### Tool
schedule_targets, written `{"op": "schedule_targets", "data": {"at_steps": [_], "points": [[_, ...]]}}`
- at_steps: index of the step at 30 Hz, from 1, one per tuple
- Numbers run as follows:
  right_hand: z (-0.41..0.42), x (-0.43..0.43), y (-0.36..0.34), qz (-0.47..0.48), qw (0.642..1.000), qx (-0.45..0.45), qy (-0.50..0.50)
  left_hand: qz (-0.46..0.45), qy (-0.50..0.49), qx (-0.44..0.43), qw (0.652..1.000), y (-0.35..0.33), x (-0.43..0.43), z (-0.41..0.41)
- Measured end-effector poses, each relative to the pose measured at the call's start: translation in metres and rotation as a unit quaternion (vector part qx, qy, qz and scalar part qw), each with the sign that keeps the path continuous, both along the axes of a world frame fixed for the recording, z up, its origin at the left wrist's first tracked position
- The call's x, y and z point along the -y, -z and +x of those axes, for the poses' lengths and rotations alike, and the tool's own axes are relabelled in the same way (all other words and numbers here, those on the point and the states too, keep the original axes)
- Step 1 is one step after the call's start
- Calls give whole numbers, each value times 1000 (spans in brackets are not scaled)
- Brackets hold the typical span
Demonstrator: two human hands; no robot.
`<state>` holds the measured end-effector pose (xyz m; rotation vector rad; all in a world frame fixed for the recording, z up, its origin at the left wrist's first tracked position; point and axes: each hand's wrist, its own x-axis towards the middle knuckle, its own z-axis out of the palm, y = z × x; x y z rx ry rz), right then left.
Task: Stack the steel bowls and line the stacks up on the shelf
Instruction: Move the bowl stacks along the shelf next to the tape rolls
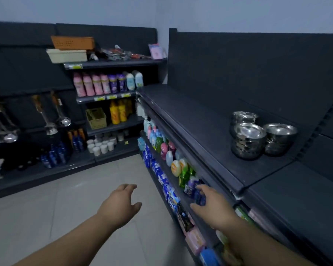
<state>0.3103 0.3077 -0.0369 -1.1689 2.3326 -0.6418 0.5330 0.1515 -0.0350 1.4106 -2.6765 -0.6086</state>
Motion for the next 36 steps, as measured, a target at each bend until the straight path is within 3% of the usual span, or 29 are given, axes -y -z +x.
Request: {"op": "schedule_targets", "data": {"at_steps": [9,16,20,26,32,36], "points": [[-146,60,-31,-55,996,-25,63,-26,64,-41,997,-26,69,-179],[-197,75,-37,-128,980,-41,149,-8,172,-86,981,-31,105,-310],[-215,87,-53,-179,959,-66,208,25,260,-112,959,-29,119,-379],[-211,106,-54,-149,948,-88,268,128,366,-174,905,-33,137,-455],[-191,111,-48,-212,871,-130,424,289,423,-188,838,-34,129,-479],[-186,97,-48,-169,825,-161,515,349,437,-166,812,-27,125,-484]]}}
